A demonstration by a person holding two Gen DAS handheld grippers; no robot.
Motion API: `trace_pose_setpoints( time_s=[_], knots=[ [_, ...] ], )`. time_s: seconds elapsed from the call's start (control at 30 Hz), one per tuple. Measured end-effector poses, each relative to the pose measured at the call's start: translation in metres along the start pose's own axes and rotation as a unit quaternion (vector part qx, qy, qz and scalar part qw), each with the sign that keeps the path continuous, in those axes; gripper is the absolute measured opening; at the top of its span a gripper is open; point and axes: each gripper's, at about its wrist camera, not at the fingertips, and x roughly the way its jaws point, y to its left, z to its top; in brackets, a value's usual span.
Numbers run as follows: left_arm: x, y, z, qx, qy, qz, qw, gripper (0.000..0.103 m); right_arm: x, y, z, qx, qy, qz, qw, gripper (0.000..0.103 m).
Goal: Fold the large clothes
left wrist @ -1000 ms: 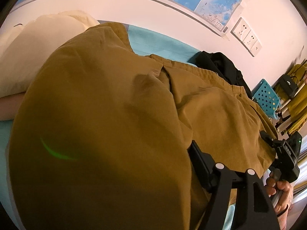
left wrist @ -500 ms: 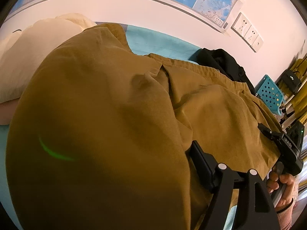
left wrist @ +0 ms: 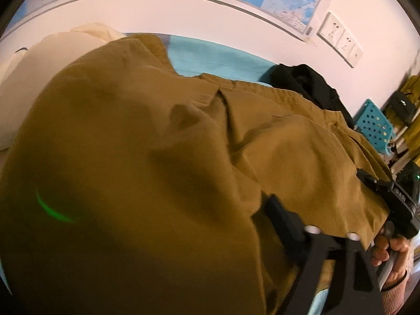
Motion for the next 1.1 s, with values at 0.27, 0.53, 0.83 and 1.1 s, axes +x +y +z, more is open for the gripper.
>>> trace_pose_setpoints(
  time_s=[0.27,0.53,0.83,1.1],
  knots=[
    [-0.028,-0.004,0.001,0.039,-0.034,0.017,0.9985,0.032,-0.022,0.015,-0.002,-0.033,0.004,0.024,0.999,0.033],
    [-0.001,0.013,0.007,0.007,-0.002,0.022,0.9997,0.073,-0.004,-0.001,-0.004,-0.012,0.022,0.004,1.000,0.051],
    [-0.001,0.000,0.017,0.030,-0.016,0.032,0.9989,0.040,0.000,0.010,0.002,-0.037,0.014,0.017,0.999,0.030],
    [-0.042,-0.012,0.034,0.056,-0.055,0.013,0.9968,0.027,-0.039,0.068,0.018,-0.113,-0.024,0.048,0.992,0.024]
  ],
)
